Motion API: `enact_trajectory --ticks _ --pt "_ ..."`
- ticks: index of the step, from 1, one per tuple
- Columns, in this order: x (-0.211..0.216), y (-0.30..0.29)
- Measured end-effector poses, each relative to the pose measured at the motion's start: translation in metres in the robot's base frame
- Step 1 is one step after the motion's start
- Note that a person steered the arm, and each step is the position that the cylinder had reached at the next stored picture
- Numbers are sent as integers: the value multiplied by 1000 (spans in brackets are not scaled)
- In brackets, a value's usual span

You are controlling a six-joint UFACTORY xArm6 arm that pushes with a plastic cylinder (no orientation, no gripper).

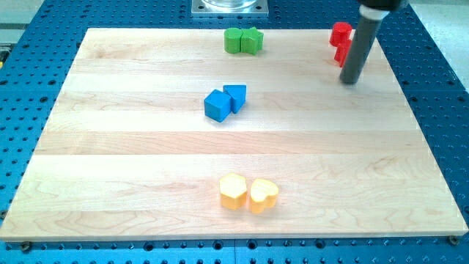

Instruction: Keep blue blocks vertically below red blocks

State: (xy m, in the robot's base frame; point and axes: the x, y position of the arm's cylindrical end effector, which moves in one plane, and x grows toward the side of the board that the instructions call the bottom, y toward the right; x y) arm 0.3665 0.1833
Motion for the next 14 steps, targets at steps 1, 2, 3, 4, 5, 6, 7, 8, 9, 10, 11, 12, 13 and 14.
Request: enact_trajectory --ticks 1,2,3,4,5,6,7,8,9,10,11,12,13,14 --pt "80 -113" --pt "109 -237" --pt "83 -301" --pt "63 -263" --pt "49 -200" --pt "36 -145" --pt "28 -143" --pt "28 -91" --pt "28 -34" --pt "39 -42" --pt "56 -6" --pt "56 43" --pt "67 9" --pt "72 -91"
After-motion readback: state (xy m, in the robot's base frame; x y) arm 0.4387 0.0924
